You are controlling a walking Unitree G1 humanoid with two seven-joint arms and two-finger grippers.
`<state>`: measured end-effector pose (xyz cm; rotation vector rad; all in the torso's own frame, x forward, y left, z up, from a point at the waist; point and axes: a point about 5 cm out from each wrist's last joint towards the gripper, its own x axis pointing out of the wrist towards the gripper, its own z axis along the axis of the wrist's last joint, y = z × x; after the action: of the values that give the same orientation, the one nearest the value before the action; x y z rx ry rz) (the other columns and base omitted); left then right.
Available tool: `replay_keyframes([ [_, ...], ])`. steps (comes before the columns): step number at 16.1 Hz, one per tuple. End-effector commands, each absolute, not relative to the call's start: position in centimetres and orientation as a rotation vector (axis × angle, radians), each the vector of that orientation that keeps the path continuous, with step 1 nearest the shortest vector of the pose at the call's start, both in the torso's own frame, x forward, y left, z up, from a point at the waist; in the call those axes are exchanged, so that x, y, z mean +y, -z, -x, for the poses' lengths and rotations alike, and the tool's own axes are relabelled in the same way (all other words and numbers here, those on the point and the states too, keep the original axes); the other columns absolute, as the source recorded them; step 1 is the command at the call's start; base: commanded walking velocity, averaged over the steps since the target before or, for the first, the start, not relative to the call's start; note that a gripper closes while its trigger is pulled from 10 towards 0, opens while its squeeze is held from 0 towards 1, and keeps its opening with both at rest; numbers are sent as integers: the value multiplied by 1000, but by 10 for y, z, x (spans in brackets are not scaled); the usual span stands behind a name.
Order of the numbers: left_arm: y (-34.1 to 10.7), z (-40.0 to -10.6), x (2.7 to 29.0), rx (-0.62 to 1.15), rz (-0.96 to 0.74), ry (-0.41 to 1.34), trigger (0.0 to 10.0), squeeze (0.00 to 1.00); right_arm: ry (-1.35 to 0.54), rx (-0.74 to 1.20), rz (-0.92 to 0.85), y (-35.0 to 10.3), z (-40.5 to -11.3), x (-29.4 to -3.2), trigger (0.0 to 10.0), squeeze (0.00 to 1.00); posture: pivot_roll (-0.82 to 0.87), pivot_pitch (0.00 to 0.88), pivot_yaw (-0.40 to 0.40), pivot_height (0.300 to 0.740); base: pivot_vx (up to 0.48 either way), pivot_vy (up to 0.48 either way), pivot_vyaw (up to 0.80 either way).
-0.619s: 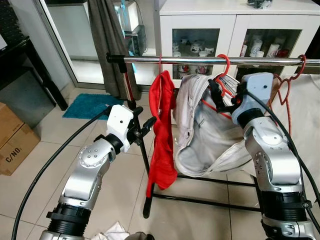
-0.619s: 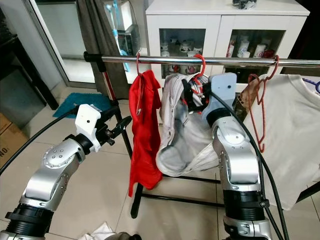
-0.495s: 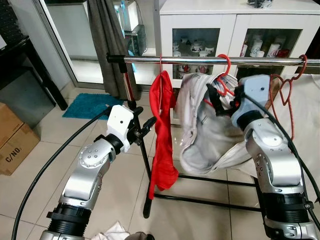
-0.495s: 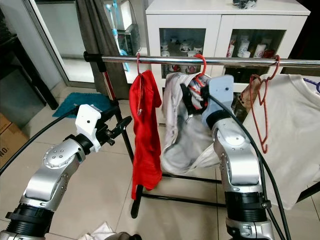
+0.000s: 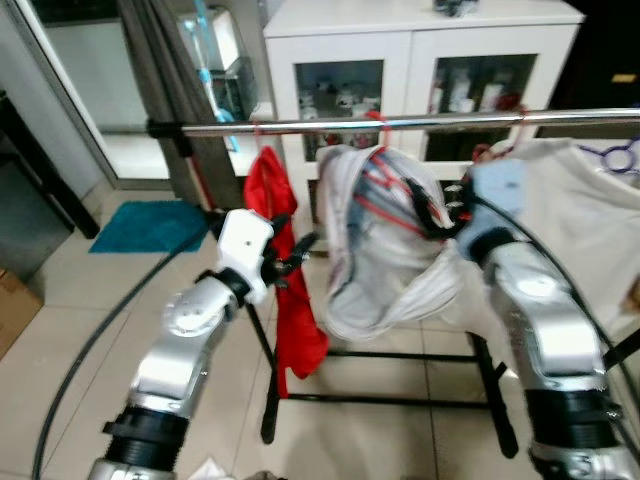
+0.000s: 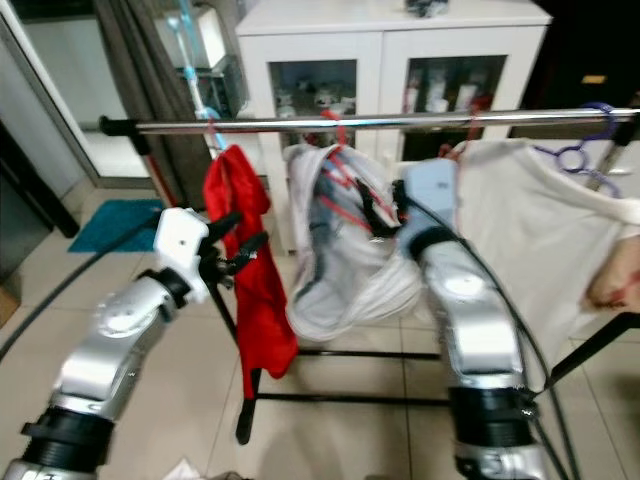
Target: Hang hanger
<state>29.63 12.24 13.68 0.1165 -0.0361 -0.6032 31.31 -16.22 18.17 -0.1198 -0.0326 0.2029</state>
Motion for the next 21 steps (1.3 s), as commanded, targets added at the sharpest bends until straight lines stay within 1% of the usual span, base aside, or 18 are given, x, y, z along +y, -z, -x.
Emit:
replay_keyframes([
  [1, -137, -299, 132, -27, -139, 570, 10000, 0, -233, -13, 106, -178, -313, -153, 10000, 1000, -90, 0, 96, 740, 0, -364, 0],
  [21, -136, -301, 131, -32, -132, 557, 10000, 0, -249, -1, 122, -176, -317, -153, 10000, 1000, -92, 0, 86, 740, 0, -362, 0],
])
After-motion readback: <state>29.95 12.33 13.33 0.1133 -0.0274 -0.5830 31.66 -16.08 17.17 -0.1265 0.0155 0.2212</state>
